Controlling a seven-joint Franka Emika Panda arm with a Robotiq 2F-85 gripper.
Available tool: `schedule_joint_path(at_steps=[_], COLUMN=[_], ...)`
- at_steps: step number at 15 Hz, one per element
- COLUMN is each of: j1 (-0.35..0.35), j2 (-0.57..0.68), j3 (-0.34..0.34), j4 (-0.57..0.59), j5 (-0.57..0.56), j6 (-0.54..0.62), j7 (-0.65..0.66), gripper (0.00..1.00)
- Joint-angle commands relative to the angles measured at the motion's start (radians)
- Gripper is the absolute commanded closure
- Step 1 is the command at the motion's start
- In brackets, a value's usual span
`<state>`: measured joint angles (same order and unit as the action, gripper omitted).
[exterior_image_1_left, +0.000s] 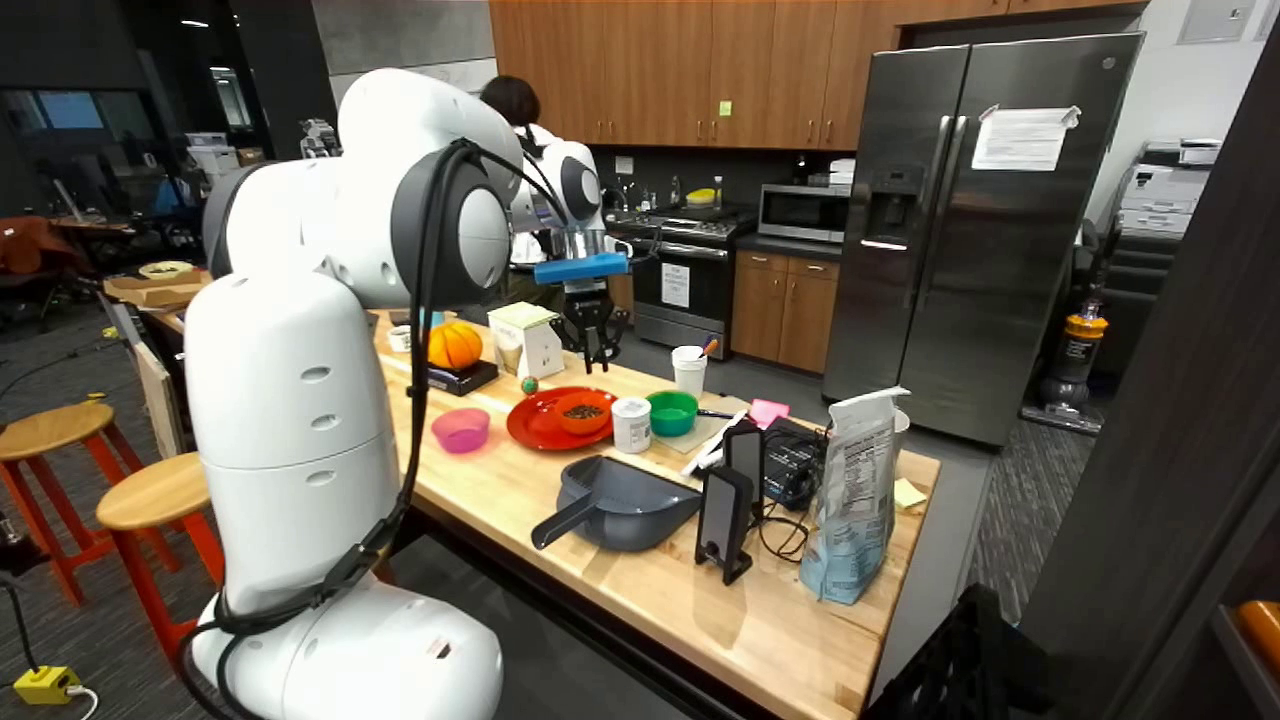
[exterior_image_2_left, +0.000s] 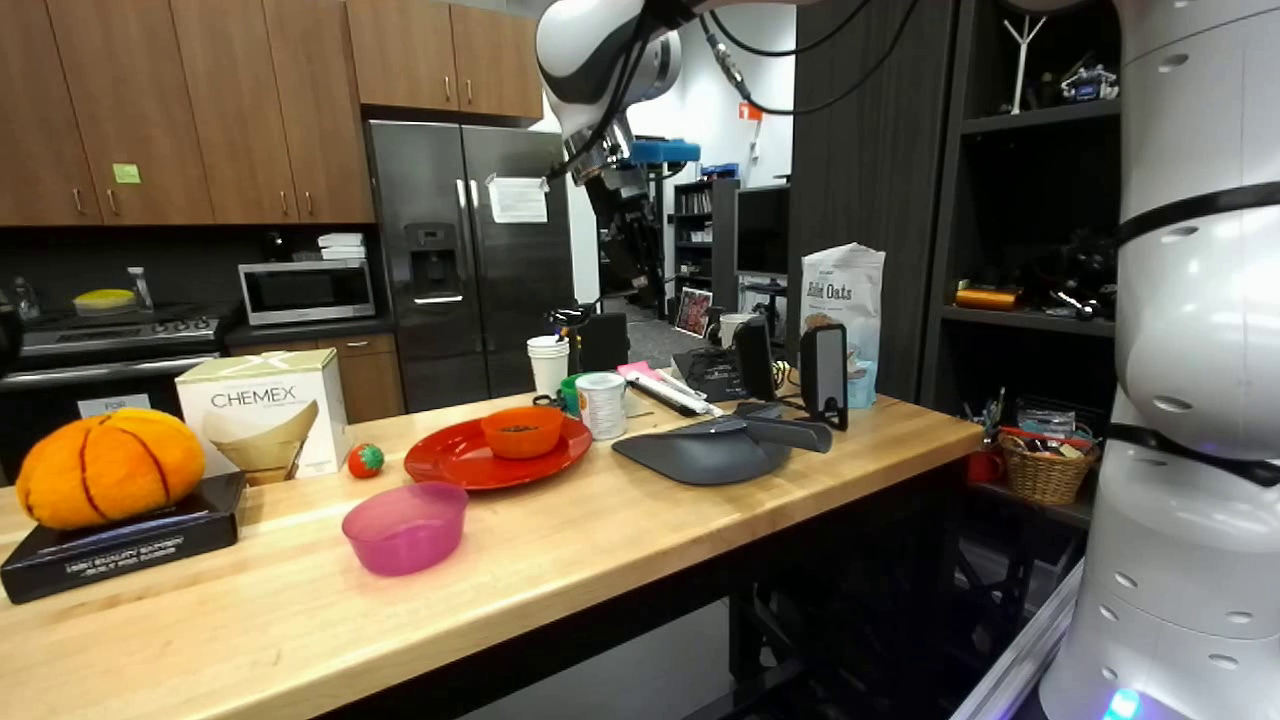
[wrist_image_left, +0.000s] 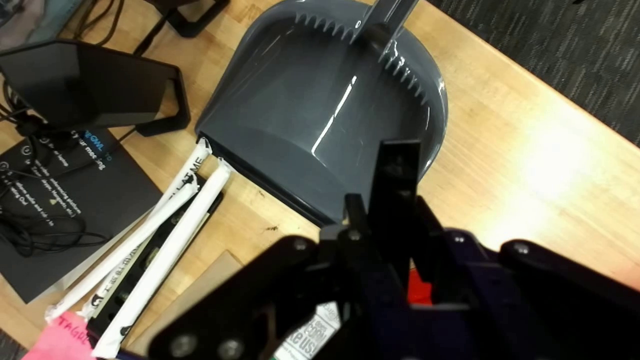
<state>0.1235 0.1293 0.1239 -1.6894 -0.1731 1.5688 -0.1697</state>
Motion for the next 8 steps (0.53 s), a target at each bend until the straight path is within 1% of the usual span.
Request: schedule_joint_path(at_steps=[1, 4, 5, 8], j1=[0.001, 0.001, 0.001, 0.01], j2=[0.001, 0.001, 0.001, -0.011], j3=[0.0, 0.0, 0.0, 0.01], j4=[0.004, 0.004, 0.004, -0.016], j5=[0.0, 0.0, 0.0, 0.007], j6=[-0.004, -0.004, -0.004, 0.014], j7=[0.001, 0.001, 0.001, 0.0], gripper=[0.76, 0.76, 0.94, 0.94])
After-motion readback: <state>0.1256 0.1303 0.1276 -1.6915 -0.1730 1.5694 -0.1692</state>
